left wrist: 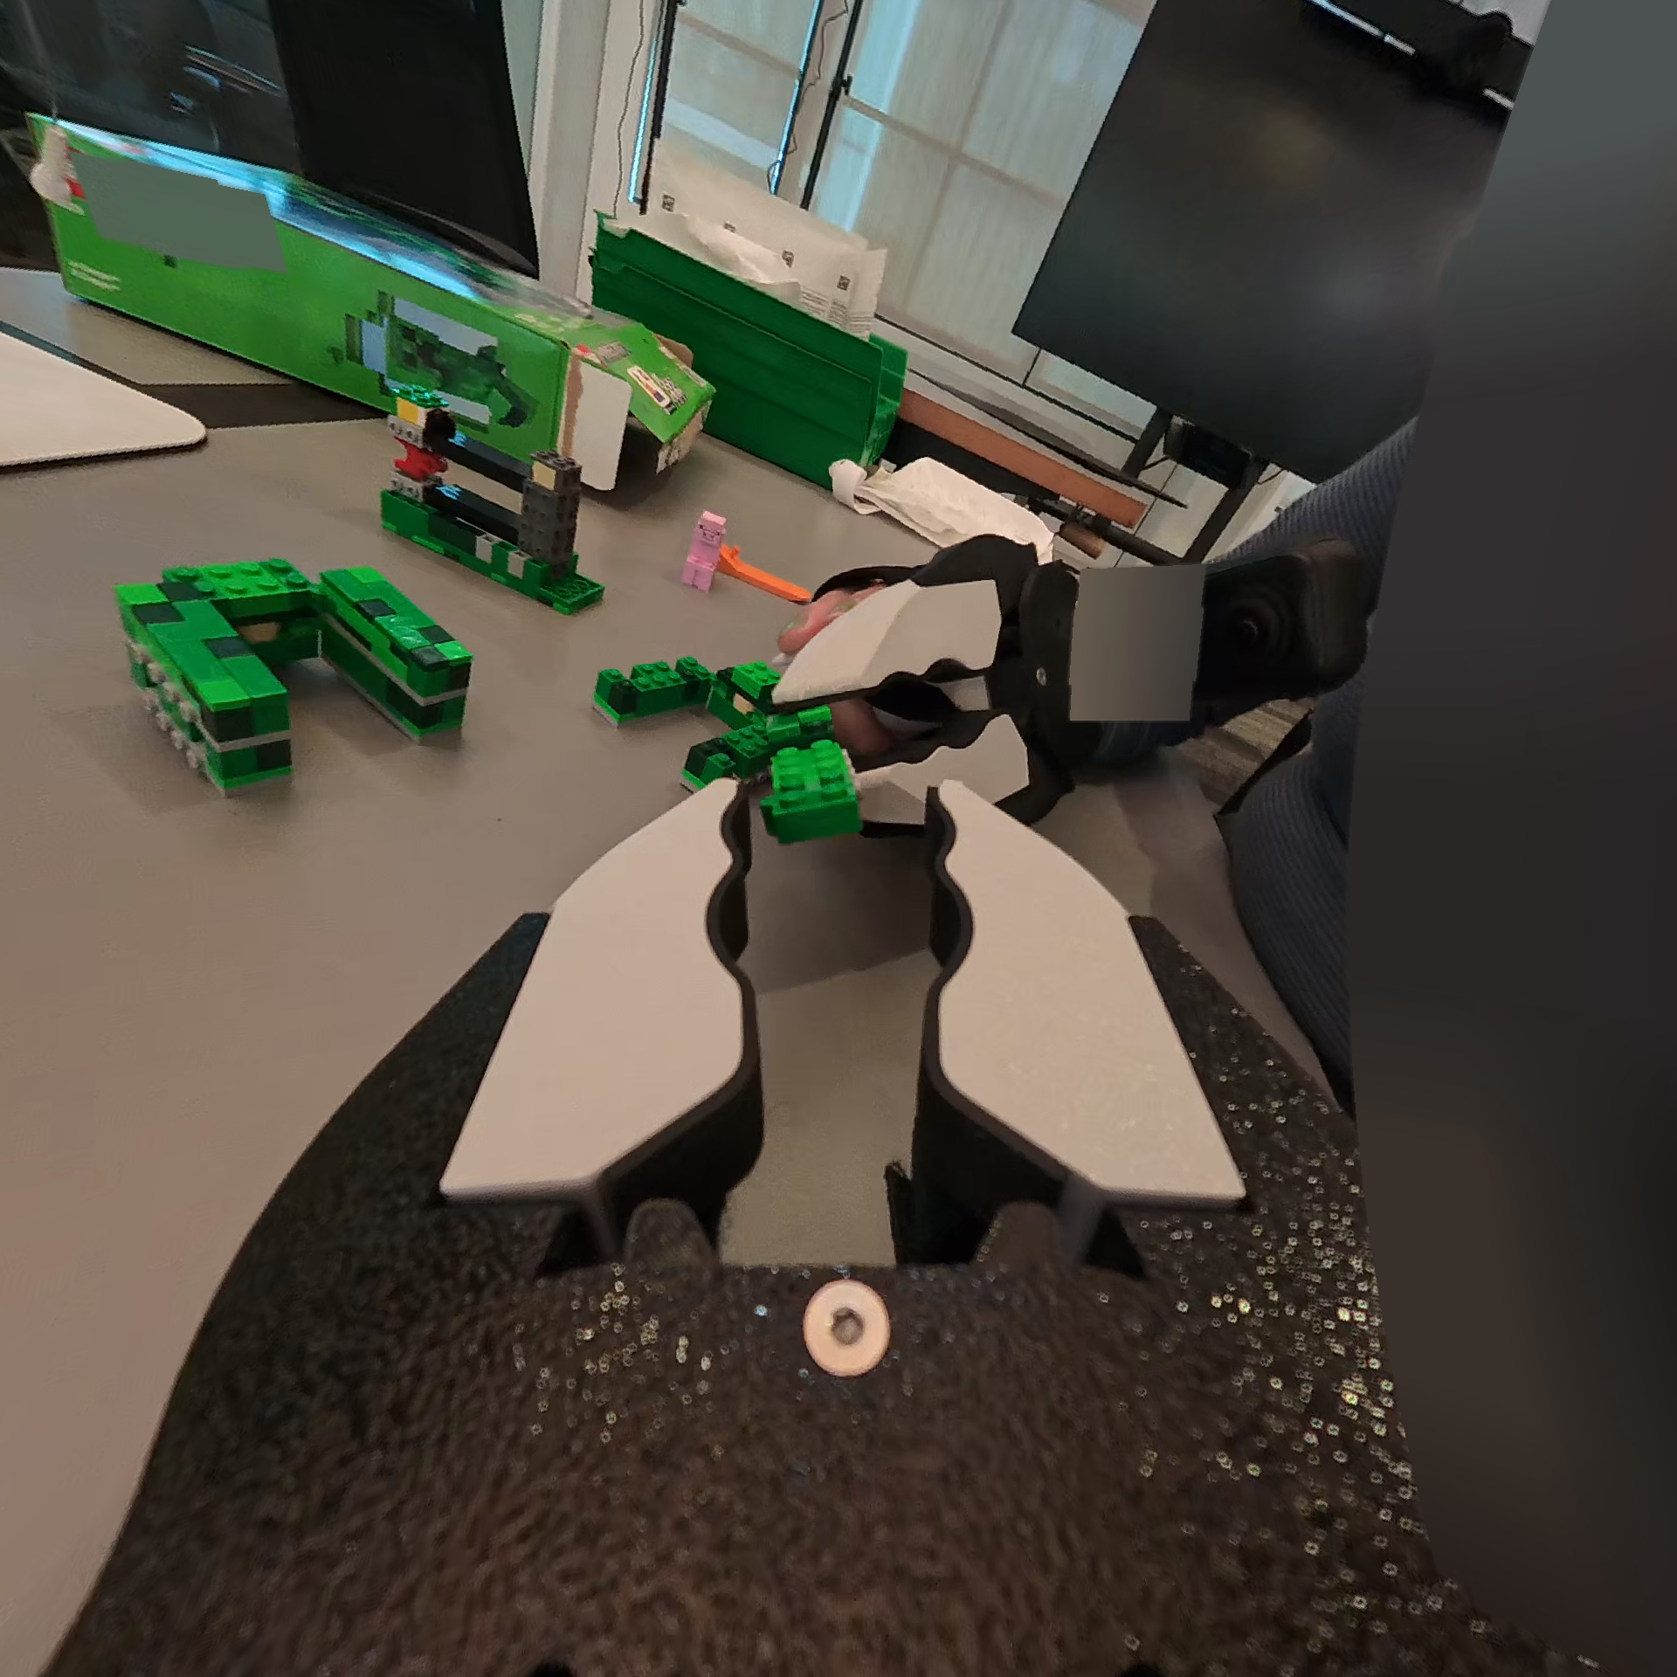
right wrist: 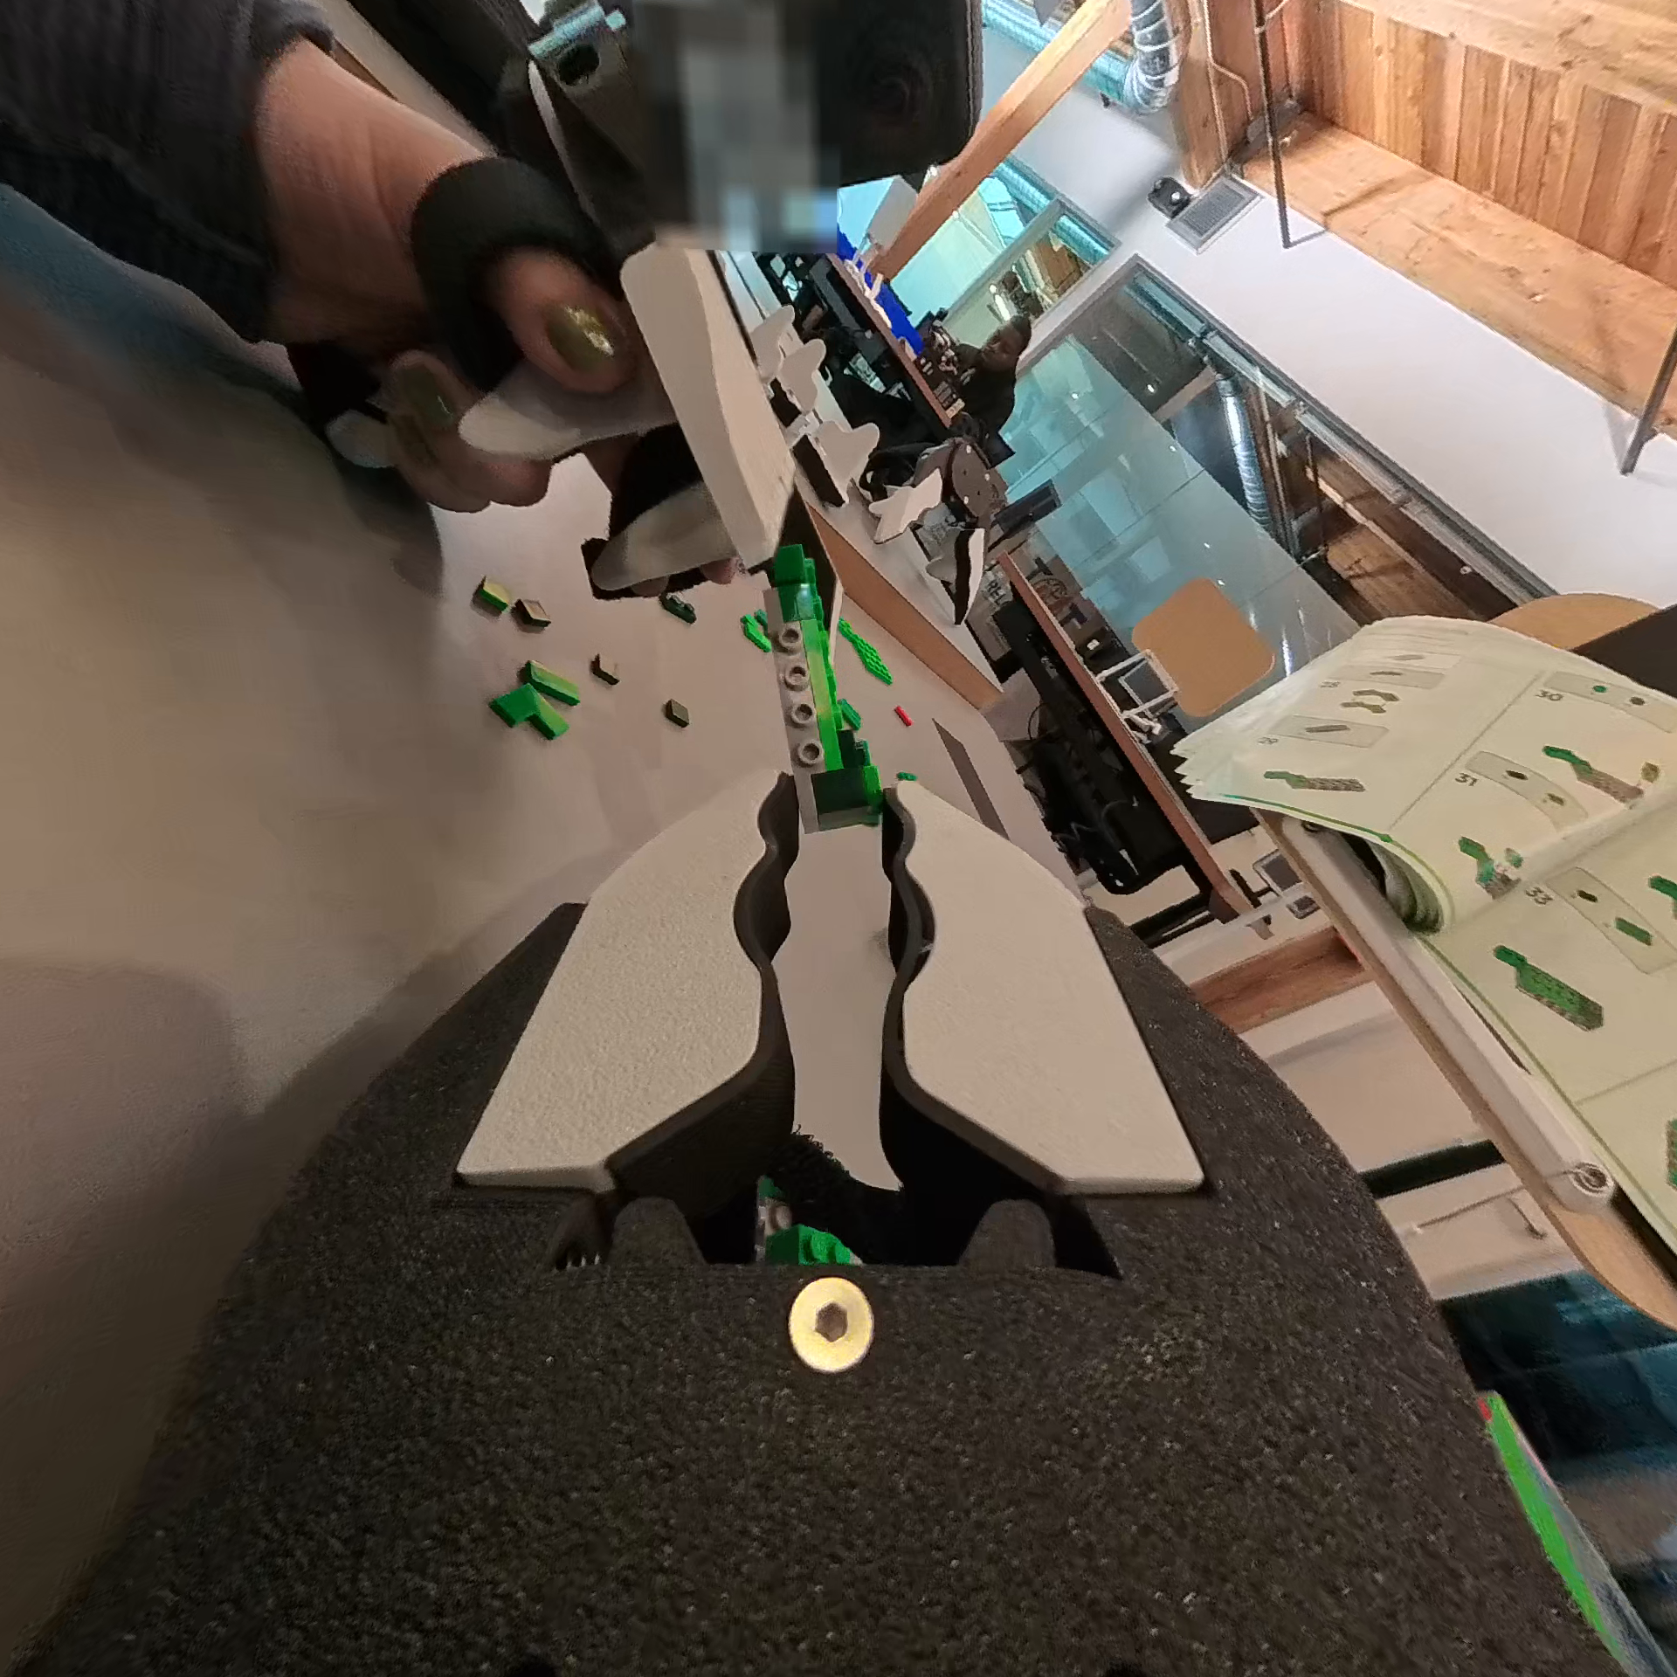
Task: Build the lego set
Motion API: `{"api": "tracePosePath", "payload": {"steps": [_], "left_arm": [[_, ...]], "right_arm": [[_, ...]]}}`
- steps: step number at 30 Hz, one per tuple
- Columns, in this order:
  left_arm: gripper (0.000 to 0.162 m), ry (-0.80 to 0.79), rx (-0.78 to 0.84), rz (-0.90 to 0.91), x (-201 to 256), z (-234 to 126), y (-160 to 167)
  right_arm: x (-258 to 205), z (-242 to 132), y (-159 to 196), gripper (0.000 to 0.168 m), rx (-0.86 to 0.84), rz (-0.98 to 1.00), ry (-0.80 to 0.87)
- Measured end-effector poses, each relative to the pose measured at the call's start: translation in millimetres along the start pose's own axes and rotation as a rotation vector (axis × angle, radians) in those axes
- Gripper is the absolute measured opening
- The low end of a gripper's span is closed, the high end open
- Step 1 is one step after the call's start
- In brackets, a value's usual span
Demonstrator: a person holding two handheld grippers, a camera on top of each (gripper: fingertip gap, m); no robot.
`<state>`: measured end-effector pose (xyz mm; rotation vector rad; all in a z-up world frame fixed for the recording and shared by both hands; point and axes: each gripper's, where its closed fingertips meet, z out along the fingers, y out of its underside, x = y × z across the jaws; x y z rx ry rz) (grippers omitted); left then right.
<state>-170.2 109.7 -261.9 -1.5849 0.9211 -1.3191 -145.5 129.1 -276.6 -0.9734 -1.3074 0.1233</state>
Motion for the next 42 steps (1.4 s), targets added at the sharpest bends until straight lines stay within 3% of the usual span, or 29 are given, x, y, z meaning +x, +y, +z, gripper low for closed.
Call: {"api": "tracePosePath", "payload": {"steps": [3,8,12,17,22,42], "left_arm": [[0.036,-0.034,-0.013,0.099,1.1,0.7,0.7],[0.033,-0.31,-0.138,0.584,-9.4,-0.3,6.6],[0.032,-0.419,-0.129,0.707,-13.6,-3.1,-0.8],[0.028,-0.493,-0.065,0.781,-12.2,-11.2,-14.5],[0.015,-0.45,-0.103,0.764,-11.2,-5.2,-6.3],[0.021,-0.48,-0.092,0.769,-15.5,-5.8,-8.3]], "right_arm": [[1.6,-0.3,-0.1,0.017,0.0,0.016,0.003],[2.4,-0.7,0.8,0.017,-0.007,0.077,-0.016],[6.2,-0.5,4.0,0.017,-0.028,0.122,-0.009],[9.3,0.5,7.8,0.017,-0.052,0.145,0.002],[8.4,1.0,6.5,0.017,-0.05,0.136,-0.001],[8.5,3.0,6.3,0.016,-0.057,0.152,-0.008]]}}
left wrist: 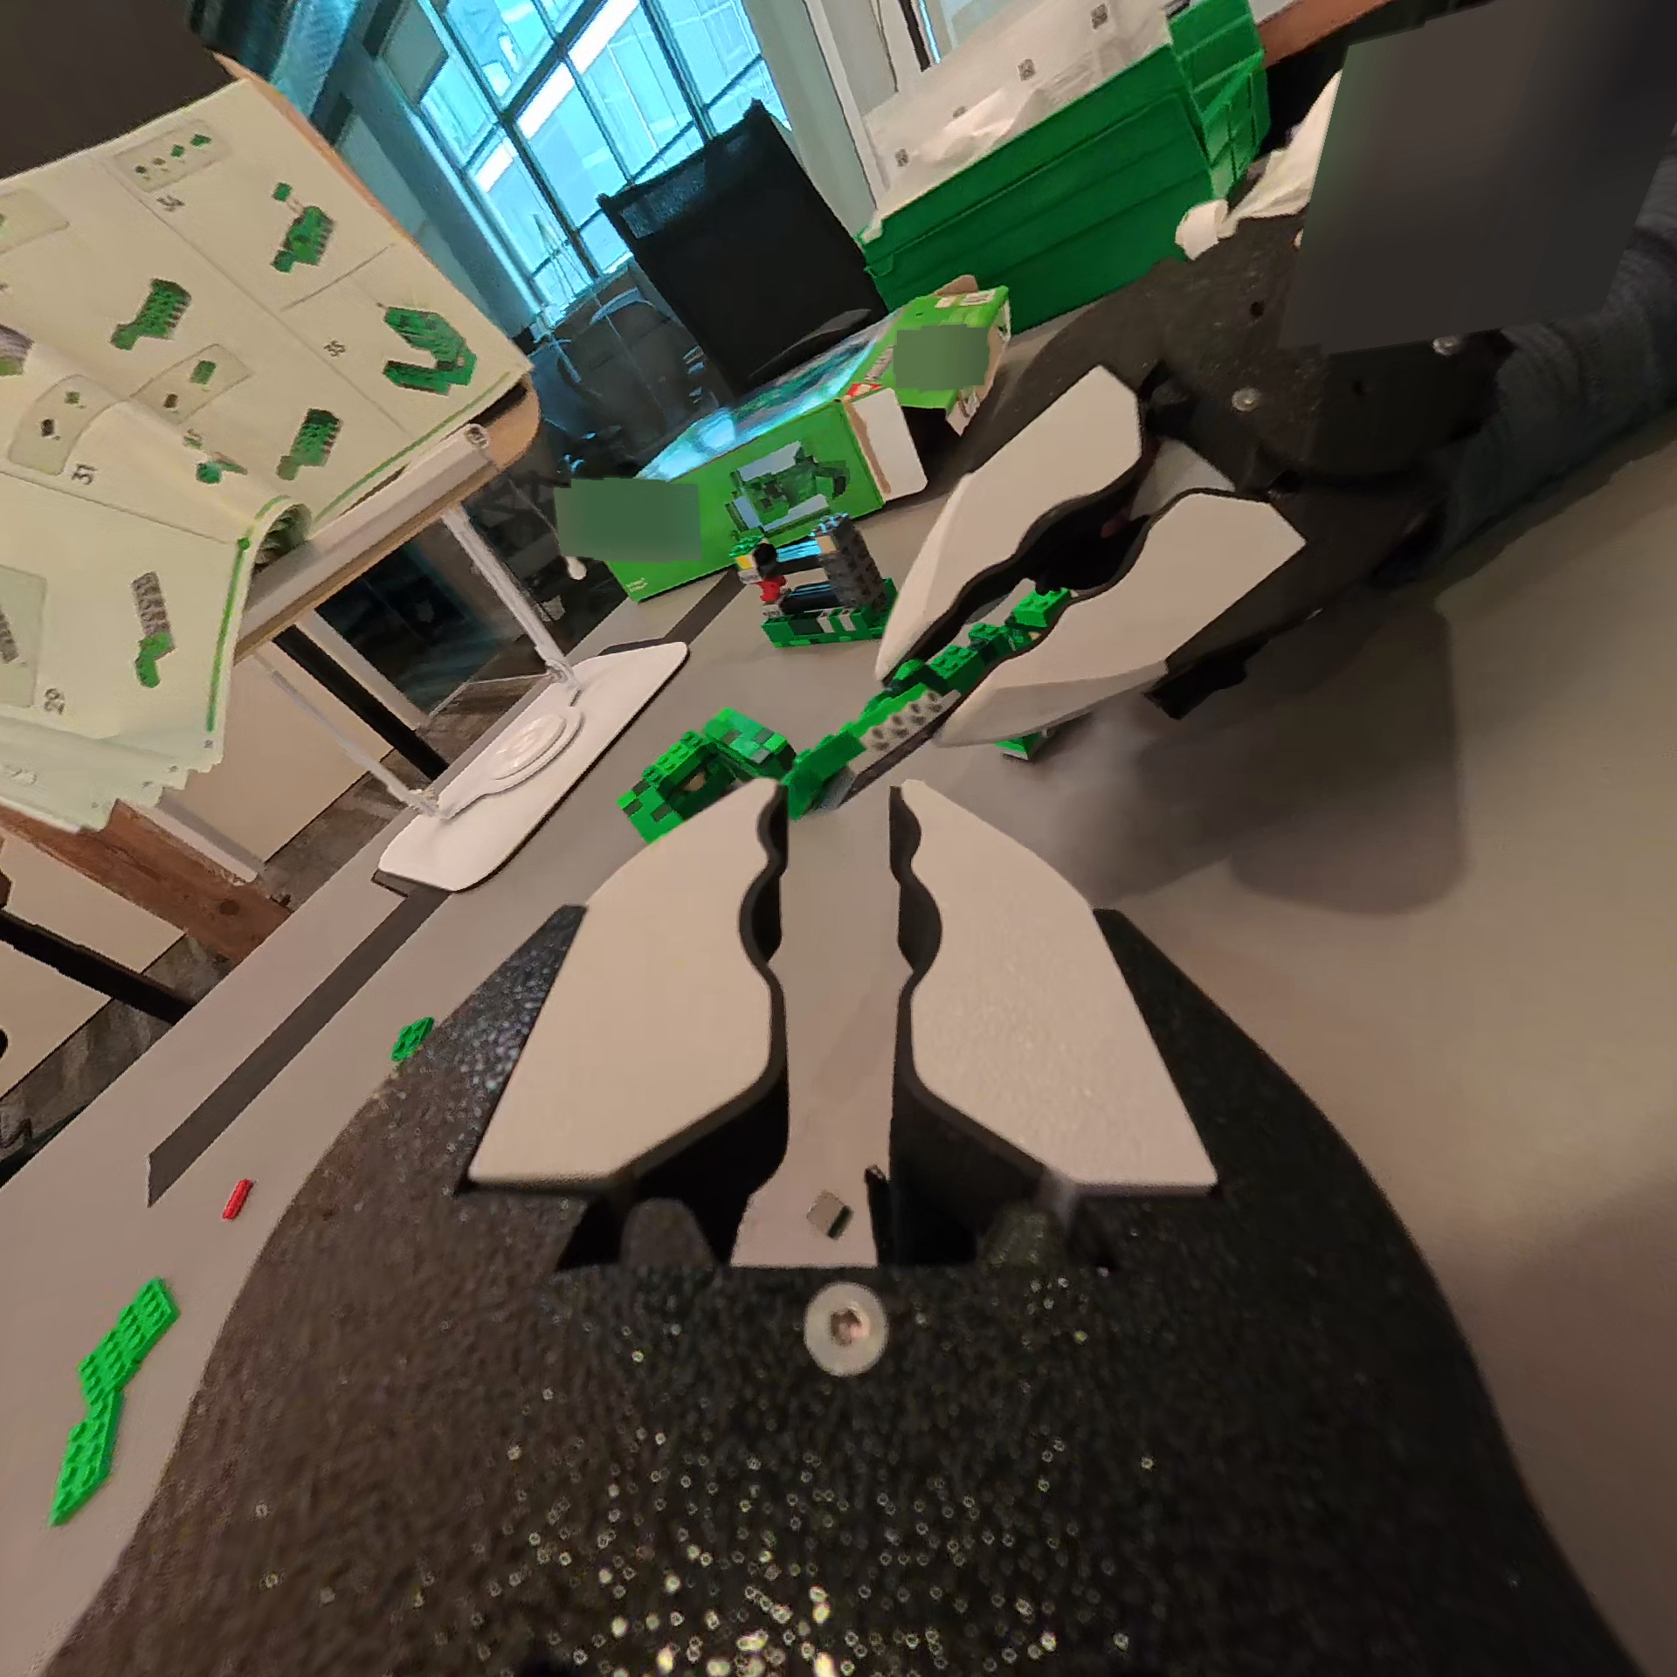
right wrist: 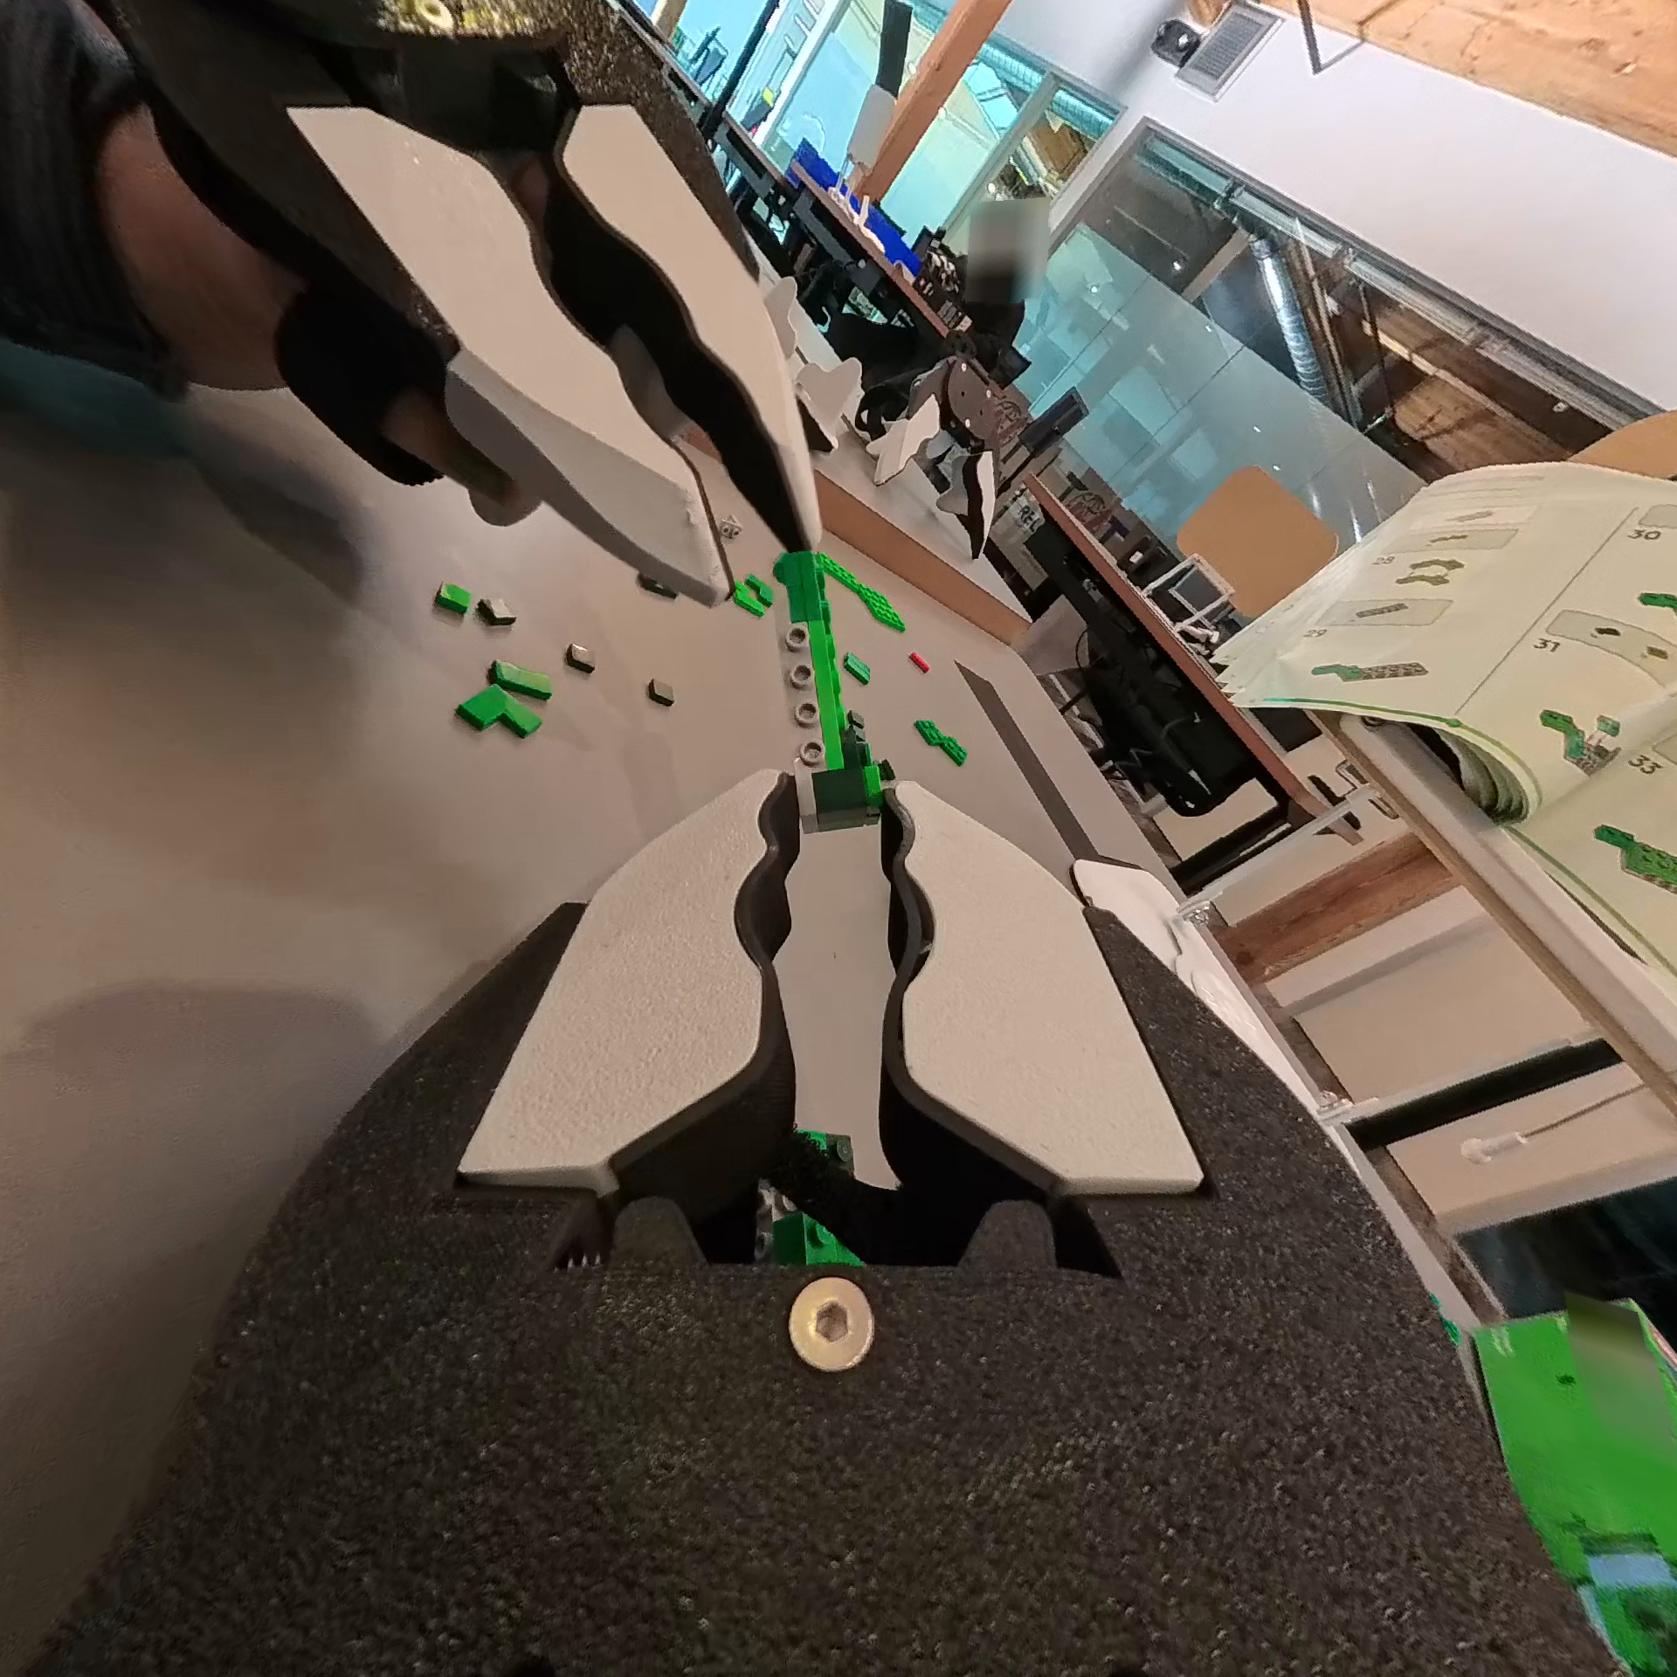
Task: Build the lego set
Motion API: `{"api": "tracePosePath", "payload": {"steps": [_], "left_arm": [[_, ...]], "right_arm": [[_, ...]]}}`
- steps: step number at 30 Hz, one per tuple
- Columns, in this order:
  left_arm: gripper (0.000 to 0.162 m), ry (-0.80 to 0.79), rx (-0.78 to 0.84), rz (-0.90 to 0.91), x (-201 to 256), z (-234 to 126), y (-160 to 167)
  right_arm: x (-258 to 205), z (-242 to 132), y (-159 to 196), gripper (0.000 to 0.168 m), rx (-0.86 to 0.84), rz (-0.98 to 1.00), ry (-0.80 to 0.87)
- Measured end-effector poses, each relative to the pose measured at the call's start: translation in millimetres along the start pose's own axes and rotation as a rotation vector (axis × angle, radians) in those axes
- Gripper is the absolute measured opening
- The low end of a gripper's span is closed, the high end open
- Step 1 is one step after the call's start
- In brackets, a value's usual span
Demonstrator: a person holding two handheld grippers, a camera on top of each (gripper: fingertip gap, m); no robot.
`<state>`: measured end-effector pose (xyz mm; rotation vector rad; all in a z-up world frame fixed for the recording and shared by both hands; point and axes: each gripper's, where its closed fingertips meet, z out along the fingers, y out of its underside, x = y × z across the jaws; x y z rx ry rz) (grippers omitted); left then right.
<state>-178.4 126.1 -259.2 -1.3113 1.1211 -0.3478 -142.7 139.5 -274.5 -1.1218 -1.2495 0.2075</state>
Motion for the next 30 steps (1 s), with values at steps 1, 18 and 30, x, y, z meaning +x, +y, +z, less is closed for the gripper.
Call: {"api": "tracePosePath", "payload": {"steps": [1,18,30], "left_arm": [[0.022,-0.012,0.006,-0.012,-3.0,-1.1,0.4],[0.025,-0.13,0.104,-0.128,-30.5,-16.6,-4.5],[0.024,-0.115,0.087,-0.132,-28.0,-13.7,-1.7]], "right_arm": [[0.0,0.0,-0.1,0.016,0.001,0.0,0.0],[2.0,-1.2,-2.9,0.017,0.022,-0.051,0.032],[1.5,-2.4,-5.3,0.017,0.039,-0.094,0.049]]}}
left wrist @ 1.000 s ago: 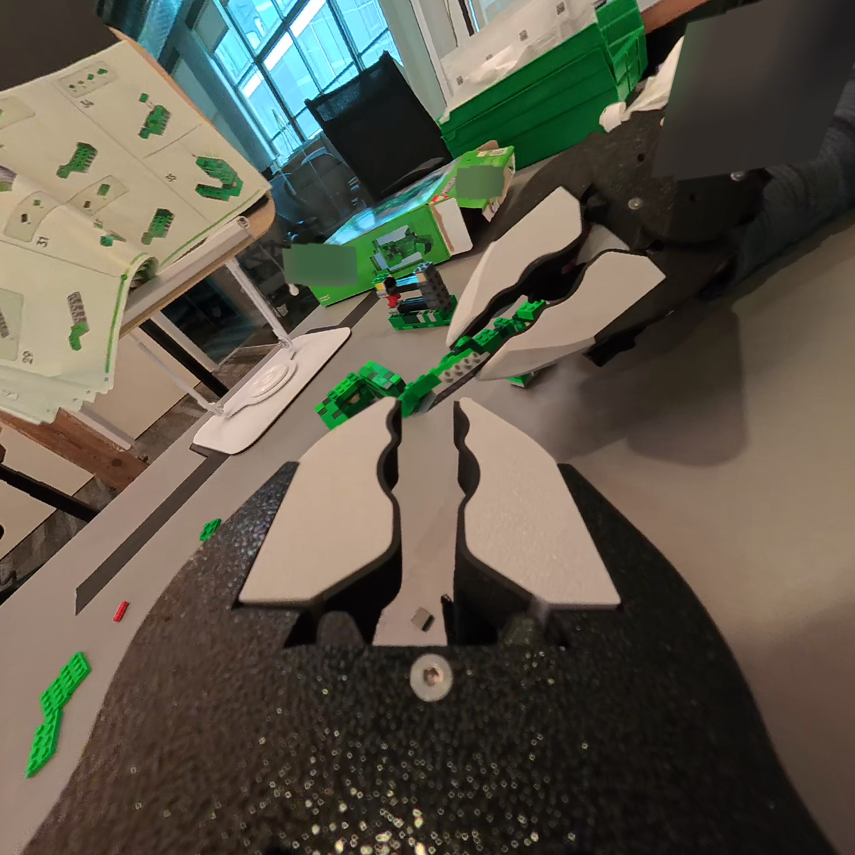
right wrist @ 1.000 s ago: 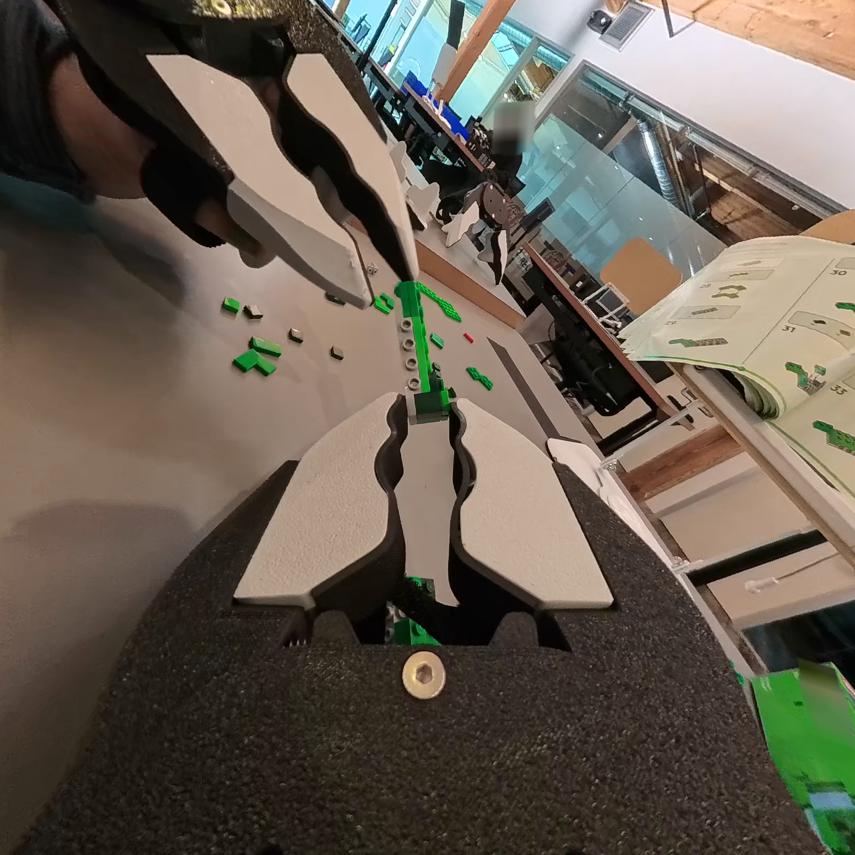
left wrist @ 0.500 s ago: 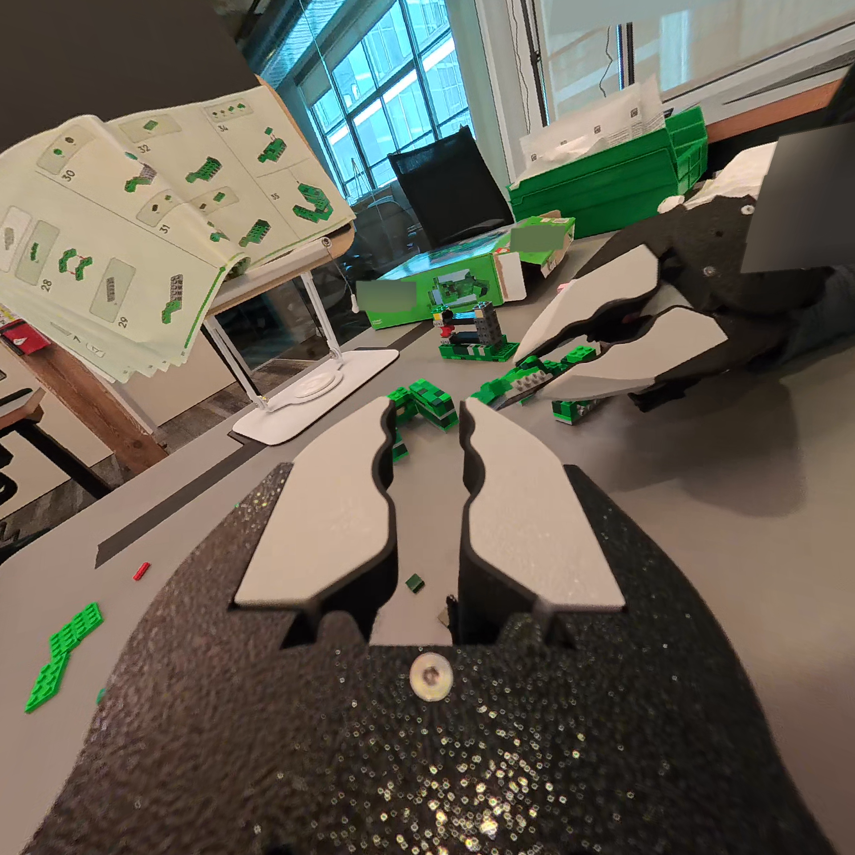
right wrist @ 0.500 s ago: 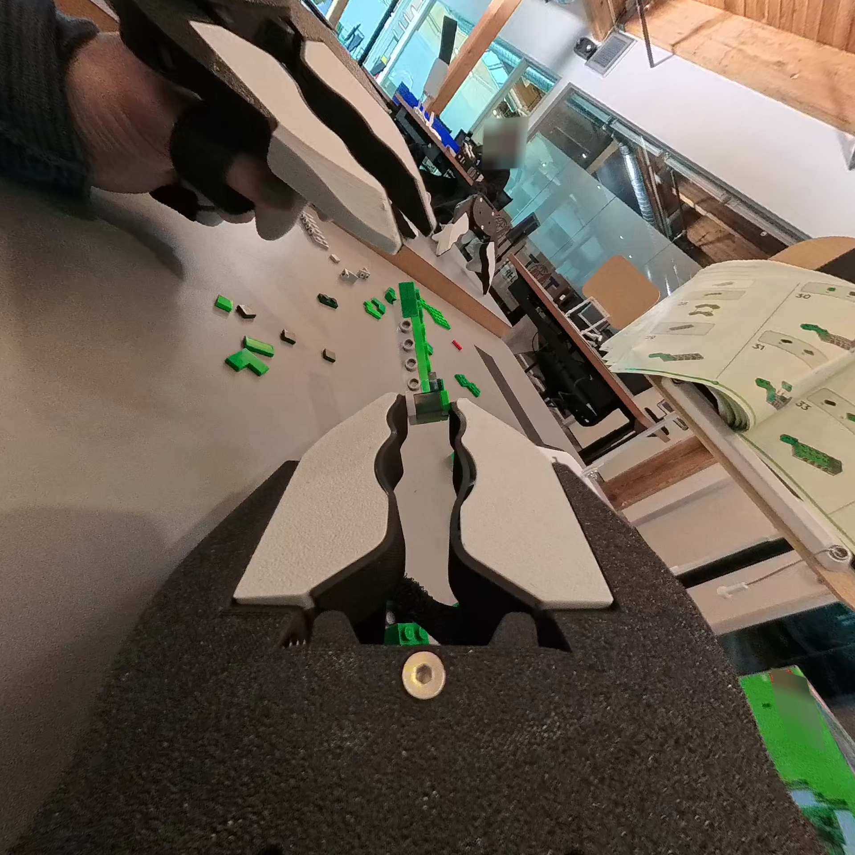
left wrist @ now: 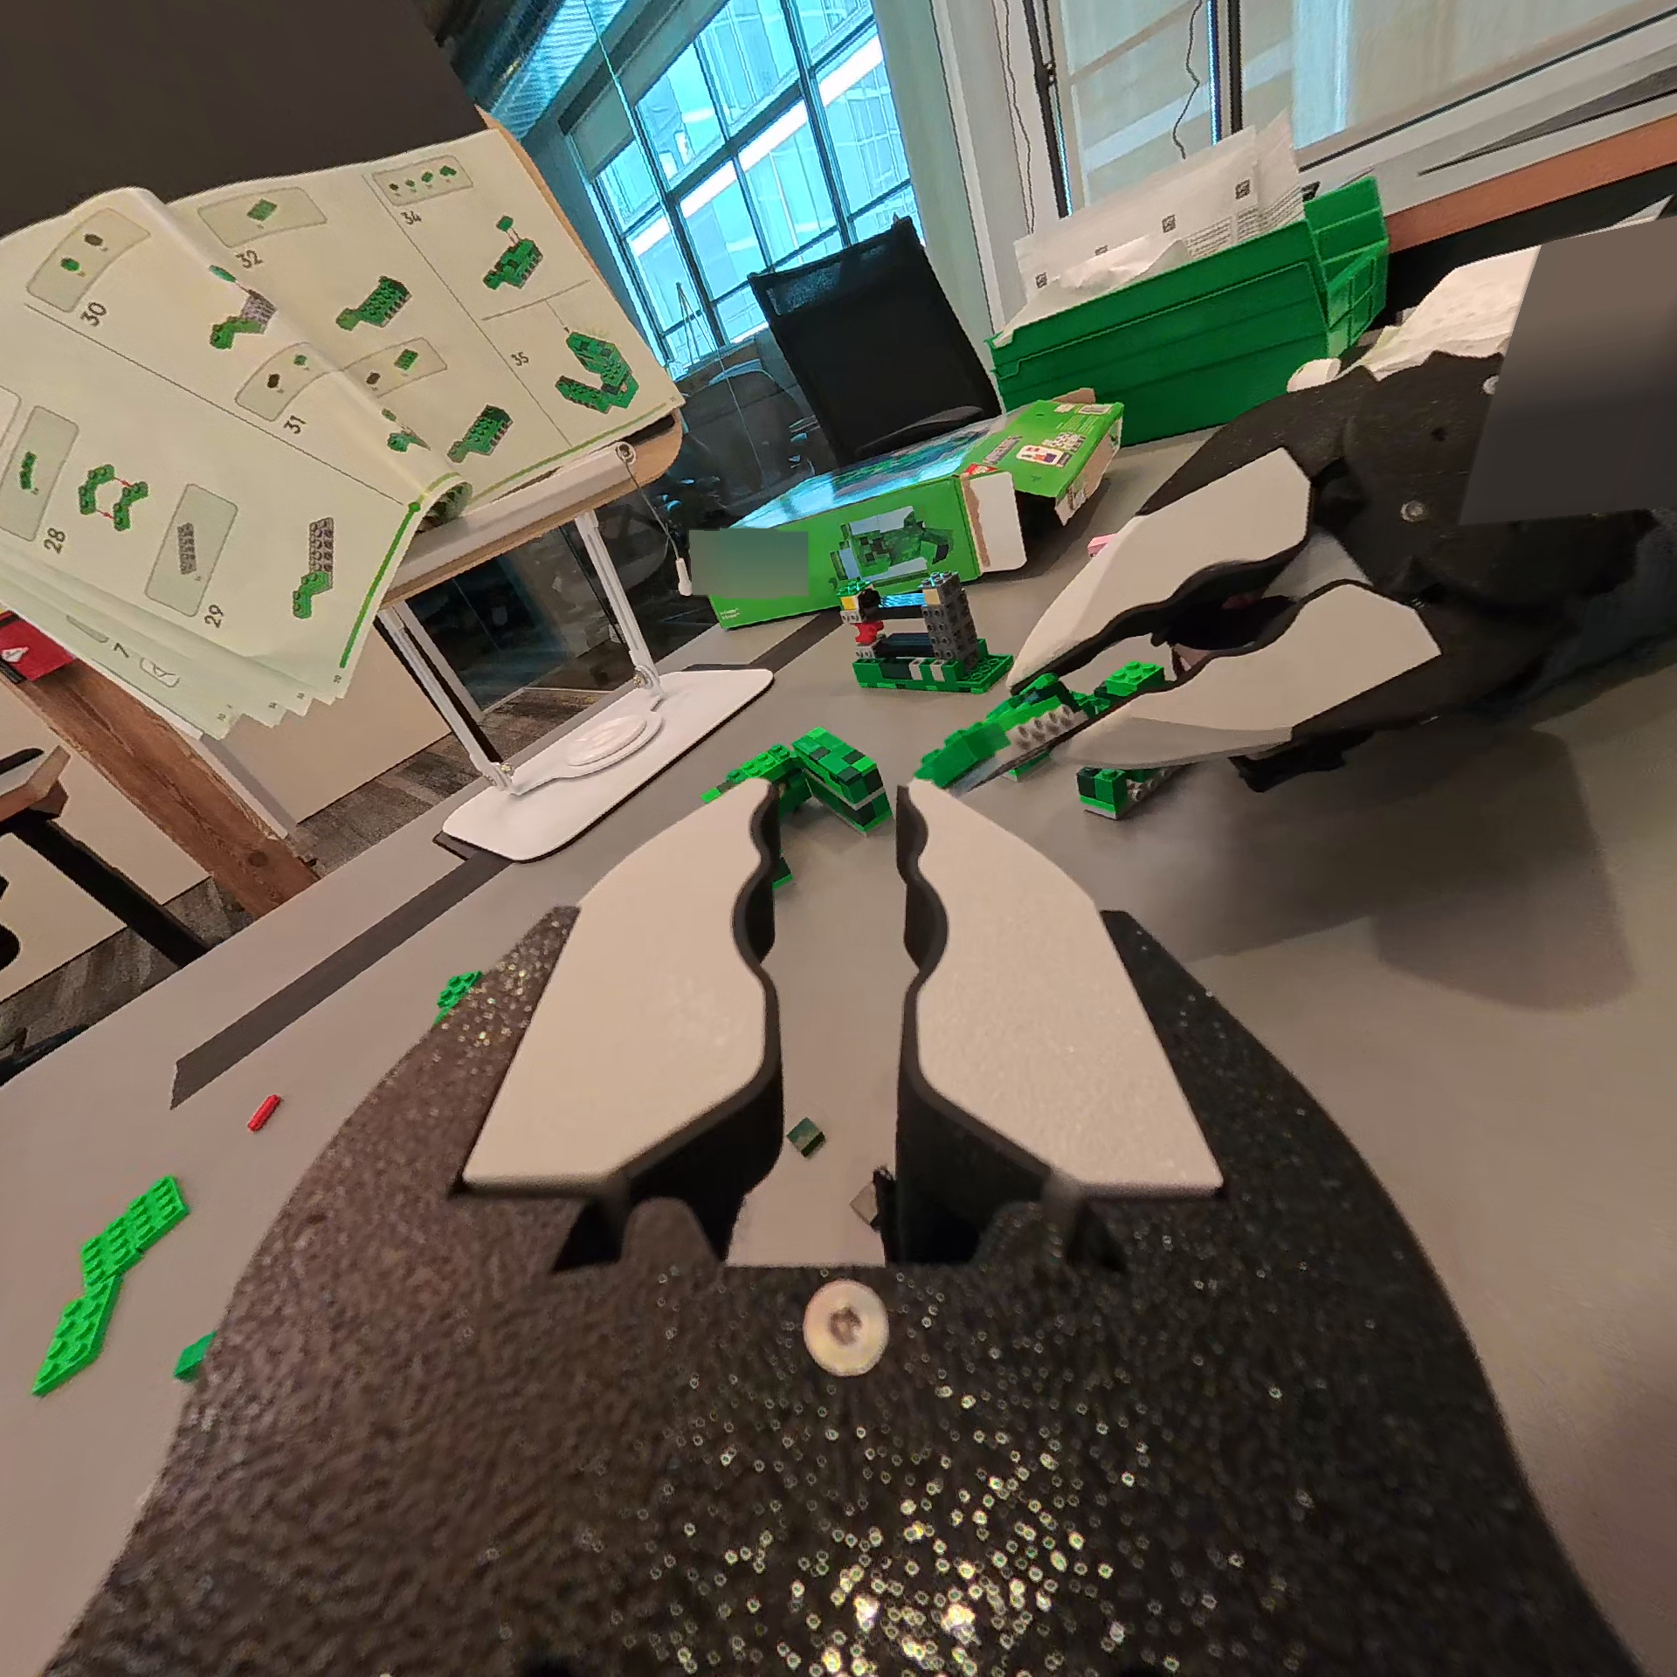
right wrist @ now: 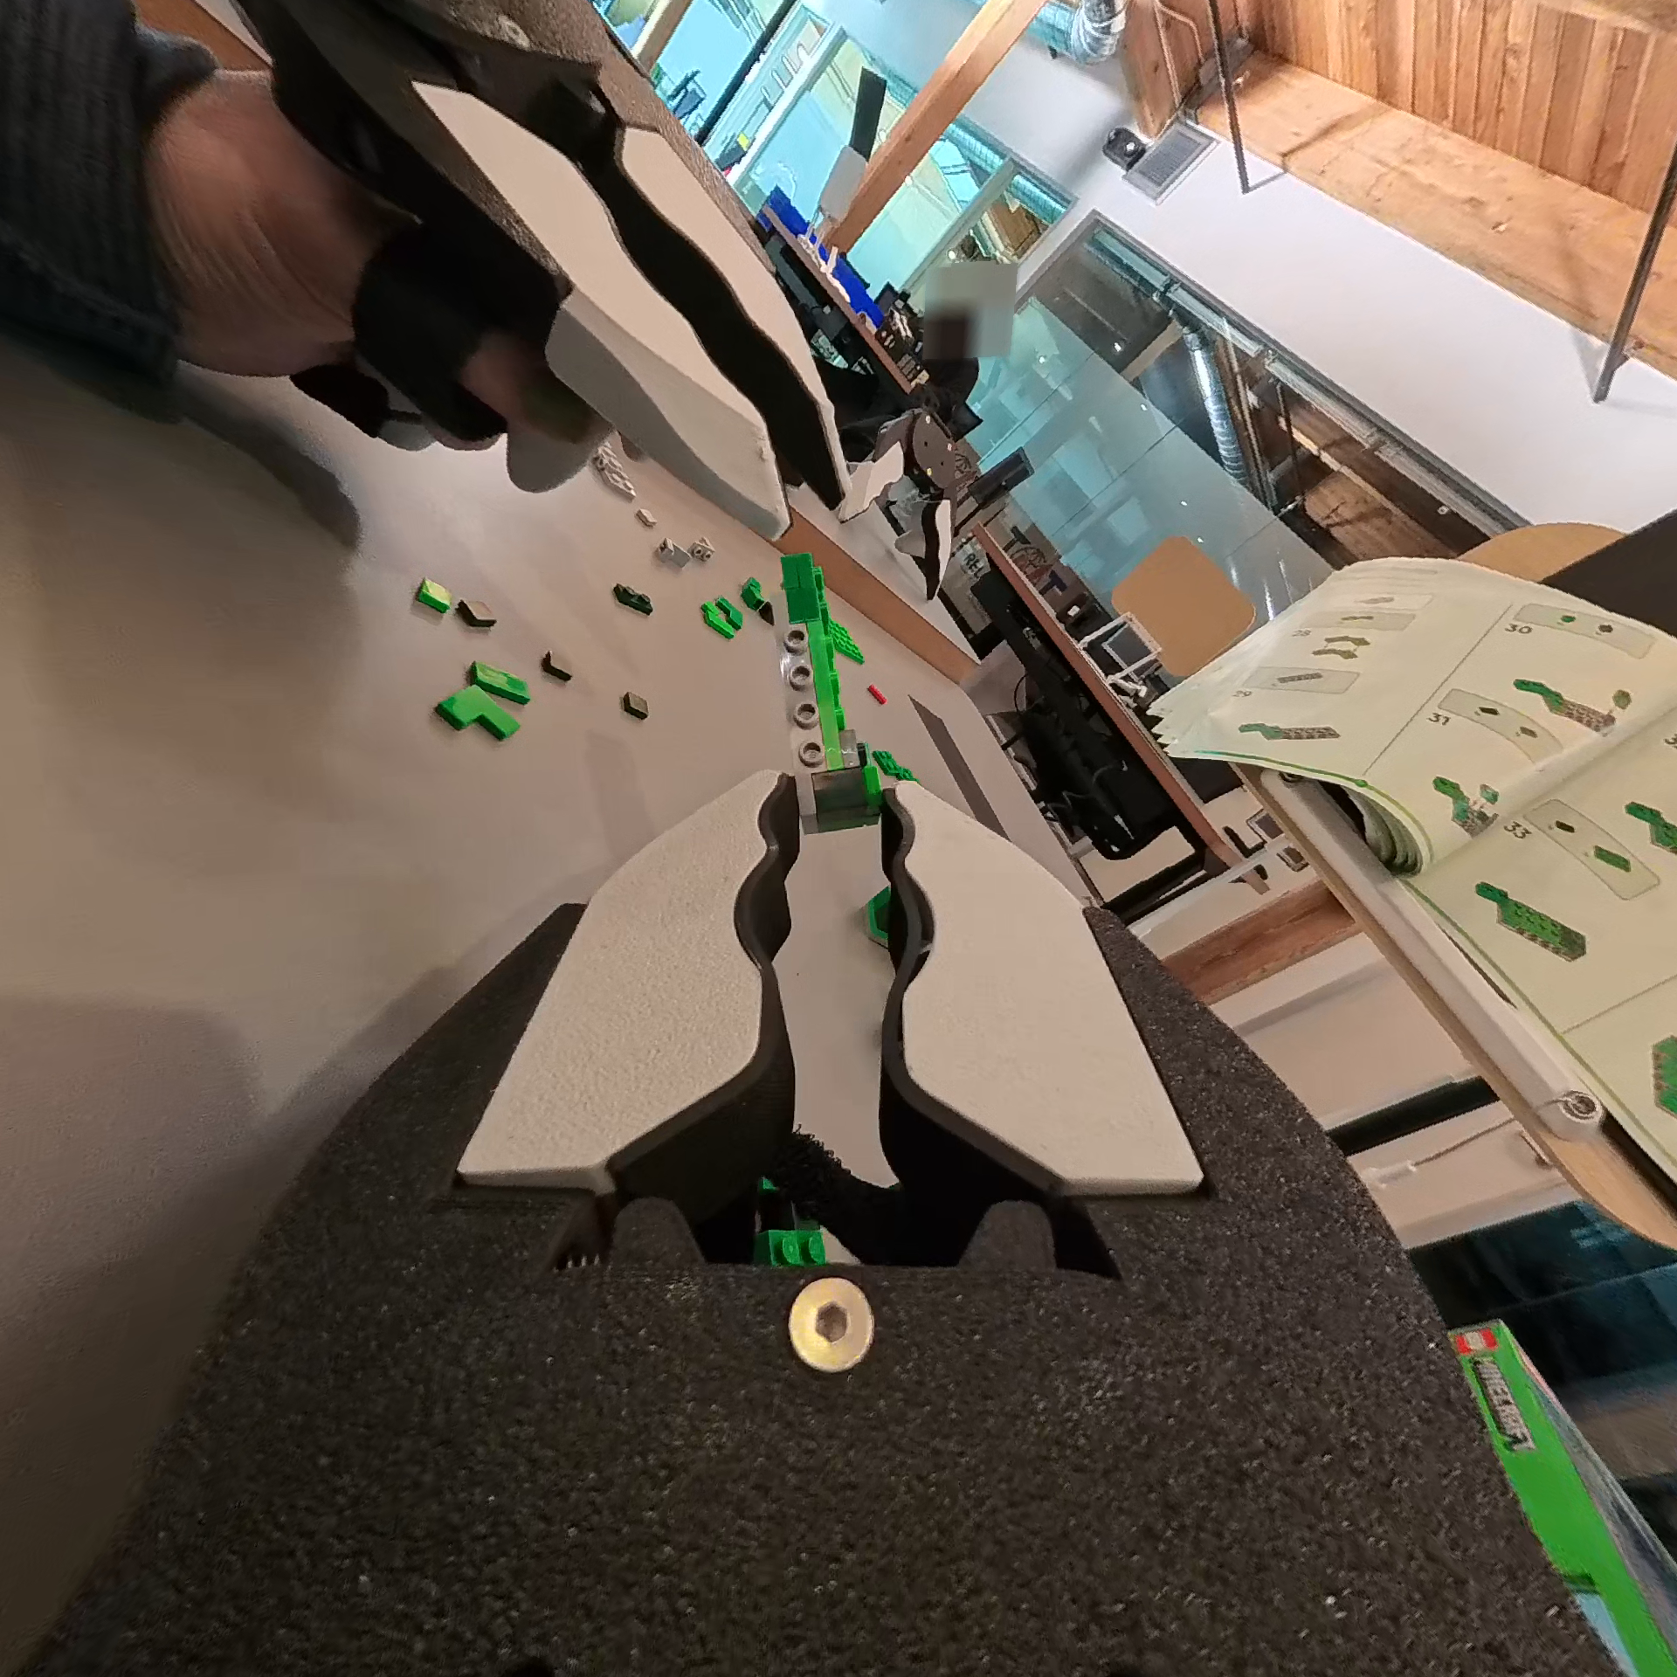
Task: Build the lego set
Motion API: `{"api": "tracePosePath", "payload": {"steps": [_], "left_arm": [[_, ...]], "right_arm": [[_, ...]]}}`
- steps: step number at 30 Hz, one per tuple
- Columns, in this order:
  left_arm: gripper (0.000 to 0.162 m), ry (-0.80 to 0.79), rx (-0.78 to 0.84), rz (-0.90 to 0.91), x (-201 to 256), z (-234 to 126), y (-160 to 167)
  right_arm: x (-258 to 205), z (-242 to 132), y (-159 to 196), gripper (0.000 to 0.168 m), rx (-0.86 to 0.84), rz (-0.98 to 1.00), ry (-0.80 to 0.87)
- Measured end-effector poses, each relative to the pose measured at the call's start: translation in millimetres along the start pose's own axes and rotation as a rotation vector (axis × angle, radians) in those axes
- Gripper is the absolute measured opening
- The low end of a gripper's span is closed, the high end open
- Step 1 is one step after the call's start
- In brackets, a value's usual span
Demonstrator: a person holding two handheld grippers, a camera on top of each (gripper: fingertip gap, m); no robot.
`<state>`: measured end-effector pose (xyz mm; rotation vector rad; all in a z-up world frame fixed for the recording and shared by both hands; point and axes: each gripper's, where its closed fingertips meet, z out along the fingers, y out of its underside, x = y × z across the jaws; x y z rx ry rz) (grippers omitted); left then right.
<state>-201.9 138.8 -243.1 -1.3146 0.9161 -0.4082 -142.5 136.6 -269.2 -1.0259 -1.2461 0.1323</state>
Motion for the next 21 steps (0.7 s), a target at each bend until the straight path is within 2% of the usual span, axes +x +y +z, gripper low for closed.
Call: {"api": "tracePosePath", "payload": {"steps": [21], "left_arm": [[0.02,0.023,-0.013,-0.001,3.7,2.5,2.4]], "right_arm": [[-1.3,0.7,1.7,0.017,-0.001,-0.004,-0.01]]}}
